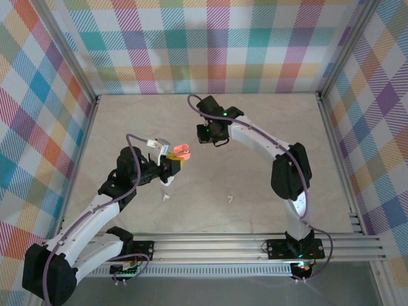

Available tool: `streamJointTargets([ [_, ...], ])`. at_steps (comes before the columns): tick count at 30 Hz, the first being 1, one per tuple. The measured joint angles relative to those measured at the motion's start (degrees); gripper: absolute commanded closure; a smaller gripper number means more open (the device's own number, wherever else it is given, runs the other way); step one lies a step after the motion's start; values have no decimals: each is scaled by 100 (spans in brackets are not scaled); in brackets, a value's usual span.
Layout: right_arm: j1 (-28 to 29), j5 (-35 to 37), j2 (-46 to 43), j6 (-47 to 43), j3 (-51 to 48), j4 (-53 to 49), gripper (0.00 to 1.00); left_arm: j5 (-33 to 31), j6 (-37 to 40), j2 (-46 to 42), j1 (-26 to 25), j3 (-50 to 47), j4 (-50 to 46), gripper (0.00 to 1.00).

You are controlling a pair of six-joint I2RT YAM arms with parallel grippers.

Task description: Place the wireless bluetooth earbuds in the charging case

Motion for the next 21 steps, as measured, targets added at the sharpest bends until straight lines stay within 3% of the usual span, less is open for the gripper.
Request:
streamJointTargets([
  [7,-2,184,-765,-205,-601,258,82,61,-278,157,-20,31,400,100],
  [21,-28,157,-2264,-603,-1602,1233,82,-127,-415,1062,-568,138,866,100],
])
